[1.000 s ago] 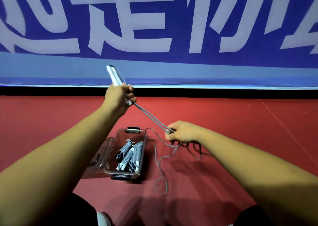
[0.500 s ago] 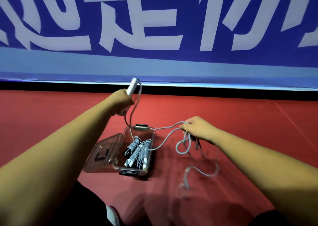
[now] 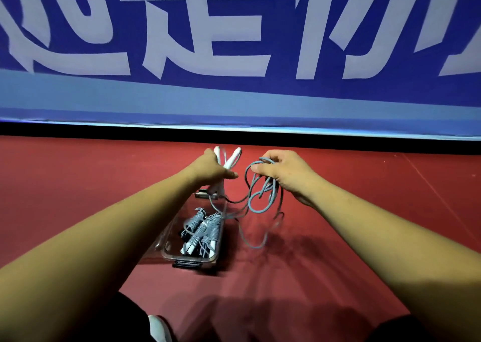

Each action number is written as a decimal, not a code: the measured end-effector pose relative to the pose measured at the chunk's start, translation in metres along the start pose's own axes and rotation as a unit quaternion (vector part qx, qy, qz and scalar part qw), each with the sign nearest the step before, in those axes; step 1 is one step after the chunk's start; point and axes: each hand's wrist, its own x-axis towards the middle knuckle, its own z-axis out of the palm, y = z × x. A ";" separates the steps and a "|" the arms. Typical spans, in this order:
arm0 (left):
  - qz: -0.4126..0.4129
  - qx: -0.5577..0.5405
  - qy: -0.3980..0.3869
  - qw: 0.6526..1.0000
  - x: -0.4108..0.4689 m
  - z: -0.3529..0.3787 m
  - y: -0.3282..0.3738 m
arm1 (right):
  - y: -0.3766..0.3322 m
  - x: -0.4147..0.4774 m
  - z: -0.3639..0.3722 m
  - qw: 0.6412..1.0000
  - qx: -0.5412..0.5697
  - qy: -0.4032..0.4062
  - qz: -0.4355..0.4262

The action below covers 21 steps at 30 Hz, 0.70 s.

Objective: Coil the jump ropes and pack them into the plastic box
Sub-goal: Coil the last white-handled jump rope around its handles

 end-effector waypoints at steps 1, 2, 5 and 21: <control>0.023 0.031 0.045 0.998 0.000 -0.002 0.002 | -0.003 -0.002 -0.002 1.000 -0.003 -0.004 -0.010; 0.084 -0.006 0.049 0.995 -0.003 -0.004 0.008 | -0.006 -0.003 -0.003 1.000 -0.005 -0.007 -0.022; 0.245 -0.248 -0.179 0.920 -0.017 -0.003 0.026 | -0.014 -0.005 -0.009 0.999 0.006 -0.005 -0.049; 0.109 -0.252 0.080 0.958 0.000 -0.010 0.033 | 0.001 -0.017 -0.037 0.982 -0.140 -0.104 0.067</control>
